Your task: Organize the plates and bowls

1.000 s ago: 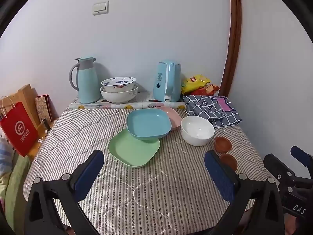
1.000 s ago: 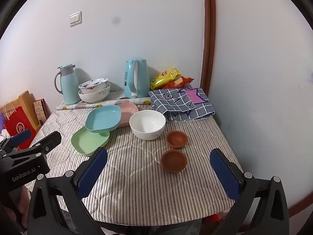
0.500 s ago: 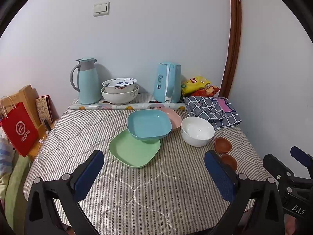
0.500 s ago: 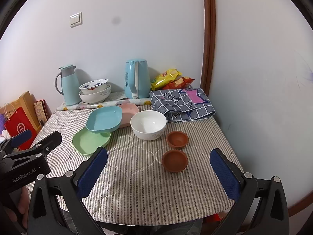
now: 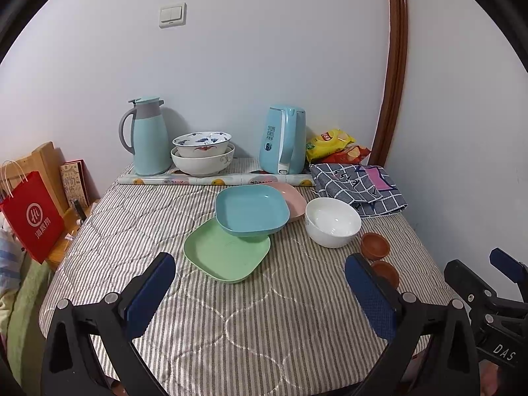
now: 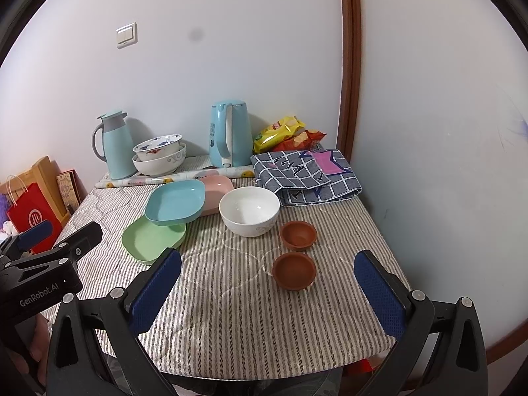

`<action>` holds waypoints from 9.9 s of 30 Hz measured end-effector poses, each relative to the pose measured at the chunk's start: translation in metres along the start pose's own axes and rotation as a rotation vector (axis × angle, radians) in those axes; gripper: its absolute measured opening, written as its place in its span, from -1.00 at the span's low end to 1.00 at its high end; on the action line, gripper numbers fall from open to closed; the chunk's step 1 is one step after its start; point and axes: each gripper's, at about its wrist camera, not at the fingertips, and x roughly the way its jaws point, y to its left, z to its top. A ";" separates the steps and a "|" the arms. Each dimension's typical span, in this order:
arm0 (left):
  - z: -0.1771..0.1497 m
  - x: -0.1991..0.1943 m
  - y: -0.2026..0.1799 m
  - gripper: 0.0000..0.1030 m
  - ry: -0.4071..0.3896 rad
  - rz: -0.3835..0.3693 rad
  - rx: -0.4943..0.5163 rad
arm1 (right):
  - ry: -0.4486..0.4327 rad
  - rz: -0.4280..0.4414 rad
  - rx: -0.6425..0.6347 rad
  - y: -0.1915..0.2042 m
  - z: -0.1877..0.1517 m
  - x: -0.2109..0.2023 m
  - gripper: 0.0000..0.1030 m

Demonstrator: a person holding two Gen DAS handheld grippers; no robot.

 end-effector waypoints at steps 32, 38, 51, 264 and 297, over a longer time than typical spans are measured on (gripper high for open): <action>-0.004 -0.002 0.004 1.00 -0.008 -0.006 -0.003 | -0.014 0.002 0.010 -0.002 0.000 -0.002 1.00; -0.004 -0.003 0.005 1.00 -0.010 -0.006 -0.004 | -0.015 0.002 0.007 -0.002 0.000 -0.002 1.00; -0.002 -0.003 0.006 1.00 -0.011 -0.013 -0.003 | -0.018 0.002 0.000 0.000 0.001 -0.004 1.00; 0.073 0.288 0.072 0.04 0.333 -0.053 -0.182 | 0.260 0.144 -0.150 0.083 0.114 0.327 -0.04; 0.057 0.378 0.044 -0.54 0.468 -0.089 -0.181 | 0.471 0.147 -0.163 0.095 0.096 0.428 -0.77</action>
